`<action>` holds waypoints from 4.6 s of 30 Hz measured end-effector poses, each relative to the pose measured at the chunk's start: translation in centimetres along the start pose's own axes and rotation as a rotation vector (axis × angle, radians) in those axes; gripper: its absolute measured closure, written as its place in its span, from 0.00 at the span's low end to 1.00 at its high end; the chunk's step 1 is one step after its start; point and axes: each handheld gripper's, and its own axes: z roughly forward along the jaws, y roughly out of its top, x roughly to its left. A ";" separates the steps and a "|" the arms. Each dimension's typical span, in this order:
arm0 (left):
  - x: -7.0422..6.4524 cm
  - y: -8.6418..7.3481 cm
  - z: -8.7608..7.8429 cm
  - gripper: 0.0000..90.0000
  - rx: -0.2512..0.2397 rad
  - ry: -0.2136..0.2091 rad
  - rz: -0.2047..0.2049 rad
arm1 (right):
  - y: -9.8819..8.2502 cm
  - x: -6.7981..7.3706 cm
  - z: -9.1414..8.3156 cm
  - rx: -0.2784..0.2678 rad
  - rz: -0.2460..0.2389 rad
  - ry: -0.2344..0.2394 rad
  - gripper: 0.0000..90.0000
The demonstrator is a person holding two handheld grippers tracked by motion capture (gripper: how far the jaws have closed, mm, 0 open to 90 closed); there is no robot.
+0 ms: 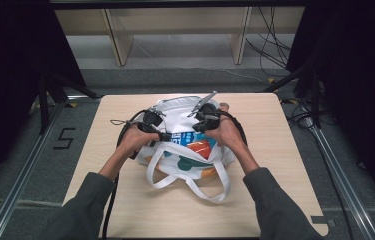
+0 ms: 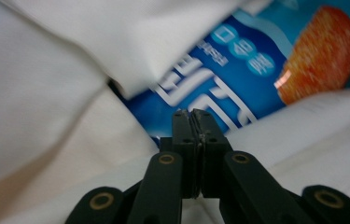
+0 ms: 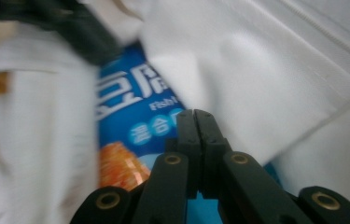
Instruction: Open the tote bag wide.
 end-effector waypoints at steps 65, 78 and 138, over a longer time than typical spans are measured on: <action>4.1 -0.6 -3.0 0.97 -0.205 0.178 -0.059 | -7.7 3.4 -4.2 -0.063 -0.052 0.040 1.00; -3.5 -3.5 0.2 0.99 0.012 0.002 0.200 | -6.8 -6.3 -0.6 -0.049 0.130 -0.158 1.00; 3.5 -2.7 -0.6 0.96 -0.149 0.179 -0.049 | -10.2 3.7 -2.6 0.063 -0.044 0.081 1.00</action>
